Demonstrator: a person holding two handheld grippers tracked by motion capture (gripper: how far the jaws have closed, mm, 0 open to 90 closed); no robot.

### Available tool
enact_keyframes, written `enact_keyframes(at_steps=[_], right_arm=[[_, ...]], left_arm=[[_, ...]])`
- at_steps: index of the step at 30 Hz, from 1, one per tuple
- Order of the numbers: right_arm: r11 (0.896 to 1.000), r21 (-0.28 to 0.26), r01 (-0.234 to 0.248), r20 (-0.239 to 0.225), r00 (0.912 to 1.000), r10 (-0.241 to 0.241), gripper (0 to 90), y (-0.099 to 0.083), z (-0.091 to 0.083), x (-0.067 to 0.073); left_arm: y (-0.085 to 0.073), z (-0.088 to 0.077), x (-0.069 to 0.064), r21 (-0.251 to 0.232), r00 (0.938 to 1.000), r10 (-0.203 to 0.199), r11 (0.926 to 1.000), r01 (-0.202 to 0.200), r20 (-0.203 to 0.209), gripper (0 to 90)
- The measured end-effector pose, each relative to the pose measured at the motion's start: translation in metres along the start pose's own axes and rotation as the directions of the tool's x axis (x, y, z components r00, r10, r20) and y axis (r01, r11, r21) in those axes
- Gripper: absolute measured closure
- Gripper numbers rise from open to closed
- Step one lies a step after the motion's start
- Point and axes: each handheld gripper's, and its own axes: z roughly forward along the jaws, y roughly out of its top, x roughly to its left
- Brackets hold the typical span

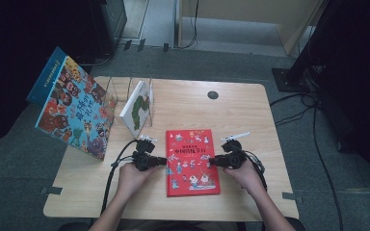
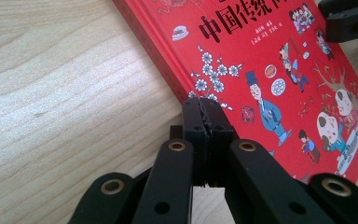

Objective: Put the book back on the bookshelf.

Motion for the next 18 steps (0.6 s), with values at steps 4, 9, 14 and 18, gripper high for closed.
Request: enact_keyframes(at_steps=[4, 9, 14, 18], right_arm=[[0.996, 0.039, -0.085, -0.025, 0.9960, 0.086, 62.7, 0.003, 0.001, -0.004], [0.989, 0.053, -0.139, -0.002, 0.9903, 0.139, 63.0, 0.008, 0.001, -0.005], [0.979, 0.057, -0.198, 0.020, 0.9802, 0.197, 63.8, 0.013, 0.001, -0.008], [0.970, 0.072, -0.233, -0.007, 0.9723, 0.234, 64.2, 0.013, 0.000, -0.012]], left_arm=[[0.000, 0.000, 0.001, -0.001, 0.9999, -0.010, 0.9999, 0.010, 0.009, 90.0], [-0.001, 0.002, -0.001, 0.010, 0.9993, -0.018, 0.9998, 0.017, 0.032, 90.0], [-0.002, 0.004, -0.006, 0.014, 0.9993, 0.003, 0.9999, -0.004, 0.038, 90.0], [-0.002, 0.005, -0.005, 0.006, 0.9991, -0.008, 1.0000, 0.007, 0.042, 90.0]])
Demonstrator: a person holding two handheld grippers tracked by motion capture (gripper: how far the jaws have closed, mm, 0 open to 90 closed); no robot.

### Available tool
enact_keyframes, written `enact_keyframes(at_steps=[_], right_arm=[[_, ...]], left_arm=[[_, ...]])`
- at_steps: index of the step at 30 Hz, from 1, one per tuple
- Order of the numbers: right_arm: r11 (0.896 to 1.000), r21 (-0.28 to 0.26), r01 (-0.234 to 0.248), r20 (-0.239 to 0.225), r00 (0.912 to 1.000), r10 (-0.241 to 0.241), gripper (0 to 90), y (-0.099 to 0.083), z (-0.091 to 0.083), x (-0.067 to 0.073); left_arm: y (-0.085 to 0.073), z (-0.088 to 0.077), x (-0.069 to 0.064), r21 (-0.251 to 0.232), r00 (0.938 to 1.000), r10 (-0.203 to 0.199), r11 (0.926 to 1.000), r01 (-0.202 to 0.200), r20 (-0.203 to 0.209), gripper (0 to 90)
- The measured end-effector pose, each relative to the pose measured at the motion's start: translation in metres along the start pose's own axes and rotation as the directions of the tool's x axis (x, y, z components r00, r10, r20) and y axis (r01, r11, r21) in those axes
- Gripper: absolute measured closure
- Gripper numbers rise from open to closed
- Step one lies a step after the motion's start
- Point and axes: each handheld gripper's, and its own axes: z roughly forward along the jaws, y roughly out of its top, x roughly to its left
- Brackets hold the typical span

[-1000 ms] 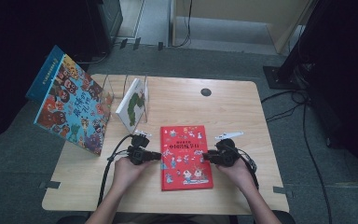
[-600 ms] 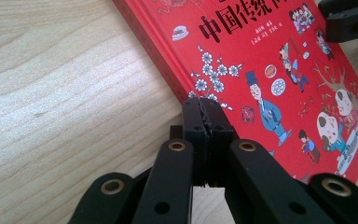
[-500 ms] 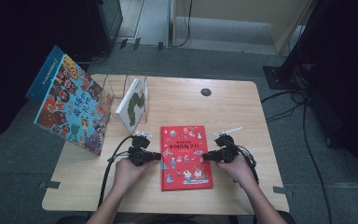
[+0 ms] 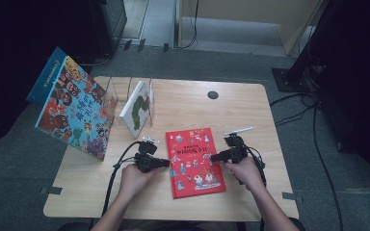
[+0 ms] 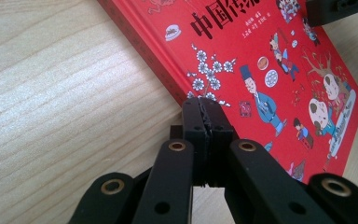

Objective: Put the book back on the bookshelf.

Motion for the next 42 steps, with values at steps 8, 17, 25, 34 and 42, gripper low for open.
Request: enact_keyframes(at_steps=[8, 17, 25, 34, 42], right_arm=[[0.999, 0.021, -0.030, -0.018, 0.9994, 0.030, 65.0, 0.000, -0.003, -0.002], [0.999, 0.029, -0.024, -0.014, 0.9996, 0.024, 64.9, -0.002, -0.005, -0.001], [1.000, -0.013, -0.008, -0.065, 0.9979, 0.008, 66.6, -0.001, -0.025, 0.006], [0.999, -0.025, 0.044, -0.114, 0.9924, -0.046, 67.8, 0.007, -0.040, 0.024], [0.998, -0.013, 0.064, -0.161, 0.9848, -0.065, 72.3, 0.021, -0.047, 0.044]], left_arm=[[0.000, 0.001, -0.001, -0.004, 0.9999, 0.009, 1.0000, -0.009, -0.014, 89.9], [0.002, 0.001, -0.002, 0.002, 0.9998, 0.012, 0.9999, -0.012, -0.015, 90.0], [0.002, 0.001, -0.001, 0.007, 0.9998, 0.012, 0.9999, -0.012, -0.012, 90.0], [0.003, 0.001, 0.000, 0.009, 1.0000, -0.001, 1.0000, 0.001, -0.008, 88.7], [0.002, 0.002, 0.000, 0.013, 0.9998, 0.005, 0.9999, -0.004, -0.020, 88.9]])
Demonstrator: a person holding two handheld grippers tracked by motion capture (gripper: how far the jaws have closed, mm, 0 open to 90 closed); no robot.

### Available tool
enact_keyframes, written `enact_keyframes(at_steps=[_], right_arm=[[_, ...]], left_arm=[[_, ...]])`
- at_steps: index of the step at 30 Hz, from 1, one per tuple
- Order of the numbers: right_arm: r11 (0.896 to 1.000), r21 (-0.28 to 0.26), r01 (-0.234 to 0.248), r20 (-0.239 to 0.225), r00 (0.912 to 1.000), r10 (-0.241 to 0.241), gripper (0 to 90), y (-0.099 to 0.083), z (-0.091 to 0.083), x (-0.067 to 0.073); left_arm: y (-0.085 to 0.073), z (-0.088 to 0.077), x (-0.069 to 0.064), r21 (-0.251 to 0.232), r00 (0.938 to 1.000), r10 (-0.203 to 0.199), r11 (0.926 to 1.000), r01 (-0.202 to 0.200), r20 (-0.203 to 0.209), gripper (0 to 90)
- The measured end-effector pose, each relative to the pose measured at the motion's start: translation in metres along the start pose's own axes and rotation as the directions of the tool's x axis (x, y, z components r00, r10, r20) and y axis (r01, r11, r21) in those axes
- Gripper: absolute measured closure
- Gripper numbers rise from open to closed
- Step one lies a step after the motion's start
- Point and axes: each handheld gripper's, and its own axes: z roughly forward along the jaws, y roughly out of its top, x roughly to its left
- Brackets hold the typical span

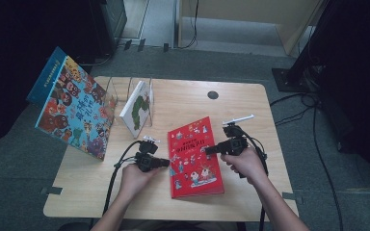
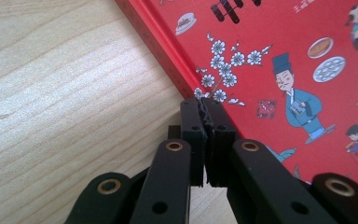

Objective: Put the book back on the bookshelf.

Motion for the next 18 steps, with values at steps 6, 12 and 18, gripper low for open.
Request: enact_keyframes(at_steps=[6, 12, 18], right_arm=[[0.999, 0.024, 0.035, -0.044, 0.9984, -0.034, 76.1, 0.012, 0.010, 0.017], [0.995, 0.069, 0.077, -0.038, 0.9965, -0.074, 78.6, 0.023, 0.023, 0.029], [0.991, 0.116, 0.063, -0.063, 0.9965, -0.056, 81.8, 0.031, 0.023, 0.028]], left_arm=[[0.000, 0.000, 0.001, 0.001, 1.0000, -0.003, 1.0000, 0.003, 0.003, 88.9], [-0.001, 0.000, 0.000, -0.007, 1.0000, -0.003, 1.0000, 0.003, 0.000, 88.6], [-0.001, 0.001, 0.000, -0.015, 0.9999, -0.007, 0.9999, 0.007, 0.012, 87.0]])
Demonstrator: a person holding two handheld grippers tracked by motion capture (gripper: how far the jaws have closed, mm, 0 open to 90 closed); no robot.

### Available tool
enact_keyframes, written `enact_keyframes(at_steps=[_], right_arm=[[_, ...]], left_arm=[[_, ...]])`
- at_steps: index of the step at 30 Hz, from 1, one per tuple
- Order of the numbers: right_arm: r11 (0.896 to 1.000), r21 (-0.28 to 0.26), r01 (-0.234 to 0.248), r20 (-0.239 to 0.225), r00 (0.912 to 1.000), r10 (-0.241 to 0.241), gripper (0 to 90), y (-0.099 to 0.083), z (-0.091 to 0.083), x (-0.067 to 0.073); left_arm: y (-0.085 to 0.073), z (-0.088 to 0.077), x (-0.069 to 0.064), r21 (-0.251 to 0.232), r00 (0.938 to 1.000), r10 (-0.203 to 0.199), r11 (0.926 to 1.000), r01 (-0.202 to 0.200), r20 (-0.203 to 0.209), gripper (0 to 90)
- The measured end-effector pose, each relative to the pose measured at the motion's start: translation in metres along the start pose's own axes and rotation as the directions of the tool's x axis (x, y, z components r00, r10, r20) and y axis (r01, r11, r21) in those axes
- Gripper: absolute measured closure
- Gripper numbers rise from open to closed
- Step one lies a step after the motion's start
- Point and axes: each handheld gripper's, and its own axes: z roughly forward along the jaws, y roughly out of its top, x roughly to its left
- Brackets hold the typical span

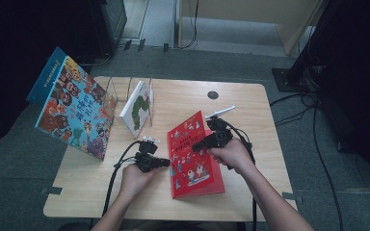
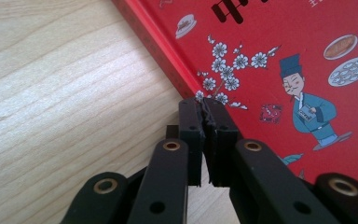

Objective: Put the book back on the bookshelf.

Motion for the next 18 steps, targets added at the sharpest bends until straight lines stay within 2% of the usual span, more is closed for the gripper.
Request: enact_keyframes(at_steps=[4, 6, 9, 14, 15, 18], right_arm=[[1.000, 0.027, 0.015, 0.031, 0.9994, -0.015, 82.1, 0.005, -0.002, 0.004], [0.999, 0.047, 0.024, 0.046, 0.9986, -0.027, 83.2, 0.009, -0.004, 0.008], [0.996, 0.087, 0.010, 0.063, 0.9979, -0.016, 84.8, 0.015, -0.005, 0.015], [0.993, 0.117, 0.026, 0.088, 0.9954, -0.037, 87.0, 0.020, -0.006, 0.023], [0.992, 0.127, 0.017, 0.096, 0.9950, -0.029, 87.7, 0.021, -0.007, 0.025], [0.988, 0.146, 0.042, 0.120, 0.9910, -0.060, 88.5, 0.024, -0.009, 0.029]], left_arm=[[-0.001, 0.001, -0.001, 0.006, 0.9996, 0.006, 1.0000, -0.006, 0.026, 83.2], [-0.001, 0.001, -0.002, 0.002, 0.9997, 0.012, 0.9999, -0.012, 0.023, 82.7], [-0.001, 0.001, -0.002, 0.003, 0.9995, 0.008, 1.0000, -0.008, 0.030, 80.2], [-0.001, -0.001, -0.001, -0.006, 0.9995, 0.020, 0.9998, -0.020, 0.025, 78.3], [-0.001, -0.001, 0.000, -0.005, 0.9992, 0.025, 0.9997, -0.025, 0.030, 76.9], [0.000, -0.003, 0.000, -0.017, 0.9993, 0.016, 0.9997, -0.015, 0.033, 71.8]])
